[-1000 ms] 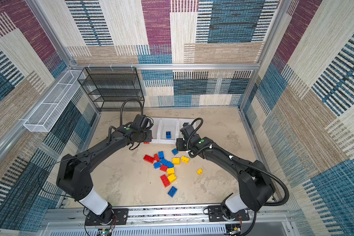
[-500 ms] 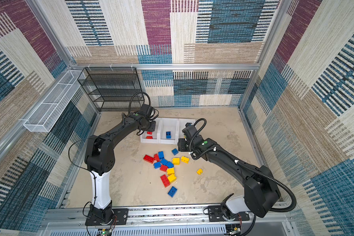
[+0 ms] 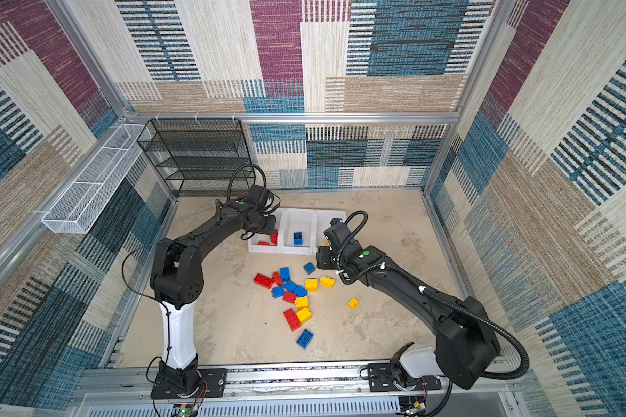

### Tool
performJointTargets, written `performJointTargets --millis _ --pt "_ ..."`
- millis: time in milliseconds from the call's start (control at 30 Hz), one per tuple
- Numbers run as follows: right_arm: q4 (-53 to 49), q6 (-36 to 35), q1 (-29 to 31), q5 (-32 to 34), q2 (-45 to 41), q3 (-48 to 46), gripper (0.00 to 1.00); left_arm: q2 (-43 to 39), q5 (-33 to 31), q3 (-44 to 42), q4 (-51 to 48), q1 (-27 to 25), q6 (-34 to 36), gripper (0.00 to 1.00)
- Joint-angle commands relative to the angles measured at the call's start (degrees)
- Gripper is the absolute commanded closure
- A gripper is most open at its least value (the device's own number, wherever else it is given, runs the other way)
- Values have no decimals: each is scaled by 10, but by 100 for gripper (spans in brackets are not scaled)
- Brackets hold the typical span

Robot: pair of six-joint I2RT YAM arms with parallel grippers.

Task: Sort the legos into containers by color
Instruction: 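Carry the red brick into the bin nearest the left gripper and release, then grasp a yellow brick with the right gripper while the left gripper withdraws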

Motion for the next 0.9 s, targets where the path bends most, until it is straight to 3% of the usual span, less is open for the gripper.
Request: performJointTargets --millis 0,433,867 --pt "-2 11 0 8 -6 -4 37 -20 6 -14 7 0 -6 44" --pt "-7 14 0 9 -3 -35 37 -118 18 -112 30 1 -32 42" --pt "-5 -19 0 5 46 -61 37 -326 42 -341 84 0 -124 40"
